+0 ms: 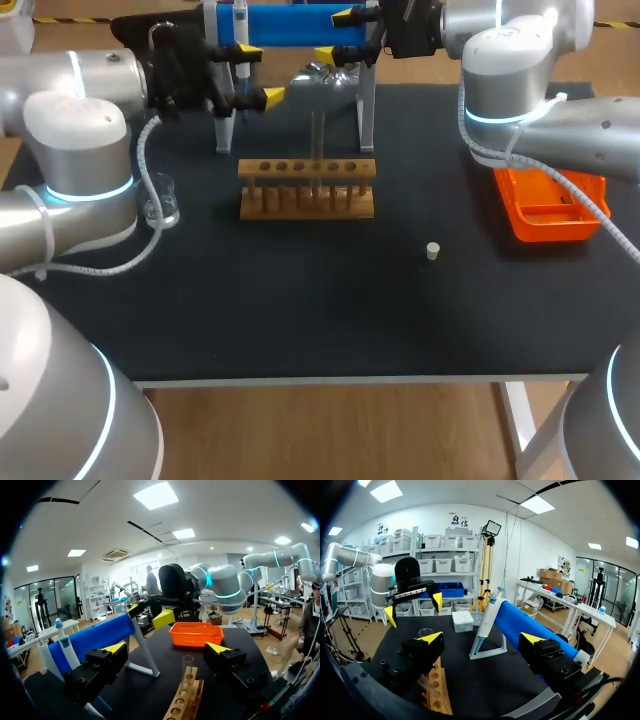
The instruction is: Invert the test tube, pick up the pipette, mount the tip to pipette, aspirate from beaker and dispense into the tube, eject the tip, return the pipette, and cap with the stopper.
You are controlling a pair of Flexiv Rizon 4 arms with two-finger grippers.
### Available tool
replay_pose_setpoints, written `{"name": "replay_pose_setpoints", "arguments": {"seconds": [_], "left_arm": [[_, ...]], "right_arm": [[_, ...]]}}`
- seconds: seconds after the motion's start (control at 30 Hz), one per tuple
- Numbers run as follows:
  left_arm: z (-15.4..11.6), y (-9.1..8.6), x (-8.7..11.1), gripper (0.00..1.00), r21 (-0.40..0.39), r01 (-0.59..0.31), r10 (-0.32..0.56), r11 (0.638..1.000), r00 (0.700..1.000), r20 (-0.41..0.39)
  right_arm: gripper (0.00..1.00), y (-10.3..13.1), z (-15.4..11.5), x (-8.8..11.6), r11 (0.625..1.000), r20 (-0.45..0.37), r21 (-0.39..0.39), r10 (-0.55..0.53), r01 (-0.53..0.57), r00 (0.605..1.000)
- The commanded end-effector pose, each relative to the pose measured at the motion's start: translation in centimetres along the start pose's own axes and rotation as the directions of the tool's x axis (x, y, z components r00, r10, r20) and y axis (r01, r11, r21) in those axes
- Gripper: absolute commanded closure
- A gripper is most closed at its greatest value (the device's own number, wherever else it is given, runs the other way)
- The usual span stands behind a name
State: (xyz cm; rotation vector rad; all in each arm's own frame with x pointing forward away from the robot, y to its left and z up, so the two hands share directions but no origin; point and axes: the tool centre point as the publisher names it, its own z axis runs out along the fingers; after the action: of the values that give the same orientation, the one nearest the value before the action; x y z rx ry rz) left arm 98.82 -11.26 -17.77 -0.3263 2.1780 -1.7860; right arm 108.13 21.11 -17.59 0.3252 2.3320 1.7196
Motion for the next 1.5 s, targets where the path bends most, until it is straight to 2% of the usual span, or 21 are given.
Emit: {"name": "replay_pose_setpoints", "arguments": {"seconds": [0.03,0.43,0.77,1.03,1.5], "left_arm": [[1.6,0.8,-0.2,0.0,-0.035,-0.007,0.005,0.999,0.998,-0.065],[4.0,2.5,1.9,0.0,-0.079,-0.043,0.028,0.996,0.981,-0.191],[6.1,4.8,3.0,0.0,-0.15,-0.032,-0.002,0.988,0.976,-0.219],[7.6,5.7,4.4,0.0,-0.19,-0.053,0.005,0.98,0.969,-0.246],[8.7,7.0,4.5,0.0,-0.252,-0.048,-0.011,0.967,0.974,-0.227]], "right_arm": [[0.0,0.0,-0.1,0.0,1.0,0.0,0.001,0.0,0.0,1.0],[0.0,0.0,-0.1,0.0,1.0,0.0,0.001,0.0,0.0,1.0],[0.0,0.0,-0.1,0.0,1.0,0.0,0.001,0.0,0.0,1.0],[0.0,0.0,-0.1,0.0,1.0,0.0,0.001,0.0,0.0,1.0],[0.0,0.0,-0.1,0.0,1.0,0.0,0.001,0.0,0.0,1.0]]}}
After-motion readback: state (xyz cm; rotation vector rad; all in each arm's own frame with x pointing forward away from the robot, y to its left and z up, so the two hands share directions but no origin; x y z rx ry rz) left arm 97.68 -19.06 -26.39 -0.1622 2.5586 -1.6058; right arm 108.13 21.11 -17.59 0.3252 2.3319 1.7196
